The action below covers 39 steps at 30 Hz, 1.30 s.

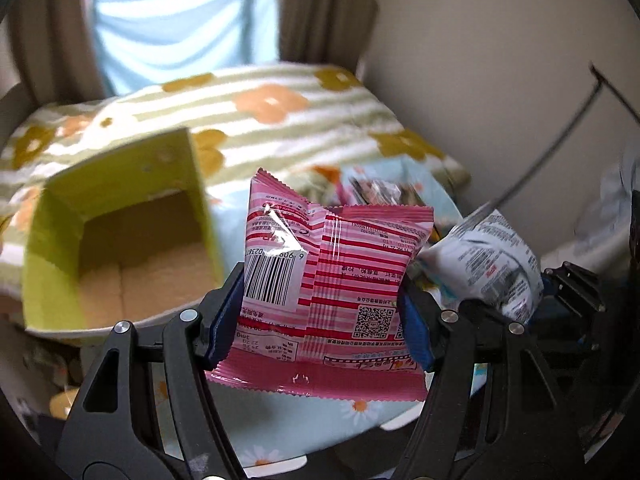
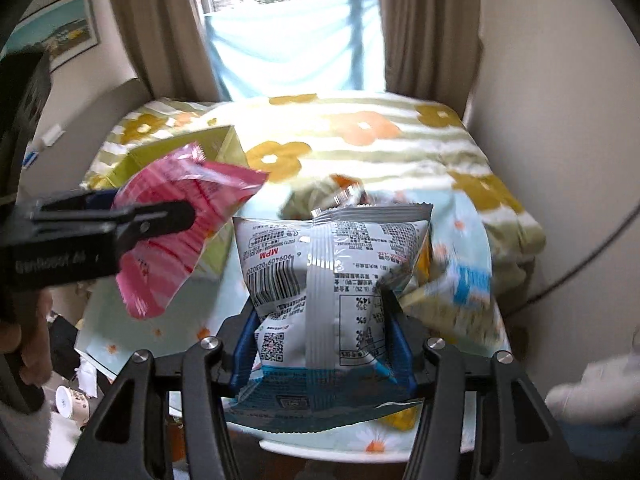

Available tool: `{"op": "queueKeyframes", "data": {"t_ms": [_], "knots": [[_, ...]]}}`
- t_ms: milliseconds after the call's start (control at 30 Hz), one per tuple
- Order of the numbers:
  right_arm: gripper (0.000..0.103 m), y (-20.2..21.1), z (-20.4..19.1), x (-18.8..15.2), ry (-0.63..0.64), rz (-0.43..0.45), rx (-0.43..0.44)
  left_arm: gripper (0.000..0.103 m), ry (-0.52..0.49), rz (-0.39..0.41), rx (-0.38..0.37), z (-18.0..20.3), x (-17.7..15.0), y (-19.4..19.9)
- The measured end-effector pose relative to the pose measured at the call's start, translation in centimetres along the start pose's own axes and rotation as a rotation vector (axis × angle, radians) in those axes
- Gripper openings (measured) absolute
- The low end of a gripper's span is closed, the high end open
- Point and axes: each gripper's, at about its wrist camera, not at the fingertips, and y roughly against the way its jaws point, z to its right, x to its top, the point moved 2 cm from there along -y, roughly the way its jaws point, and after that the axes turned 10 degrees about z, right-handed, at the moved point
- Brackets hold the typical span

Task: Organize snacks
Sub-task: 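Carry both packs over the yellow box and open both grippers to drop them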

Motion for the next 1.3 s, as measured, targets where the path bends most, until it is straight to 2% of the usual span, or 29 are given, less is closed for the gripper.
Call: {"op": "queueKeyframes", "data": {"t_ms": [133, 300, 467, 567, 700, 900, 1100, 1167, 1233, 1300], "knots": [[0.052, -0.9, -1.6, 3.7, 0.046, 0.025, 0.054, 0.065, 0.067, 0.043, 0.064, -3.3, 1.3, 1.5], [0.052, -3.3, -5.8, 7.7, 0.075, 0.038, 0.118, 0.065, 0.126, 0.074, 0.138, -10.0, 2.9, 1.9], [0.052, -7.9, -10.7, 10.7, 0.084, 0.027, 0.169, 0.065, 0.170, 0.061, 0.186, -17.3, 3.7, 0.9], [0.052, -10.6, -14.1, 11.5, 0.095, 0.010, 0.199, 0.065, 0.191, 0.046, 0.218, -21.7, 3.5, 0.2], [0.052, -14.0, -17.9, 11.7, 0.091, -0.032, 0.226, 0.065, 0.220, -0.013, 0.251, -27.3, 2.5, -1.5], [0.052, -17.3, -20.2, 10.6, 0.053, -0.100, 0.222, 0.066, 0.205, -0.116, 0.247, -30.8, -0.1, -4.7], [0.052, -19.1, -20.6, 10.2, 0.033, -0.144, 0.187, 0.066, 0.165, -0.173, 0.218, -30.9, -1.5, -6.2], [0.052, -19.5, -20.6, 10.2, 0.034, -0.154, 0.186, 0.078, 0.138, -0.157, 0.213, -30.5, -1.6, -6.1], [0.052, -19.8, -20.6, 10.1, 0.033, -0.161, 0.183, 0.103, 0.119, -0.145, 0.215, -30.1, -1.6, -5.8], [0.052, -20.0, -20.5, 10.1, 0.026, -0.168, 0.176, 0.103, 0.100, -0.139, 0.224, -29.6, -1.7, -5.2]]}}
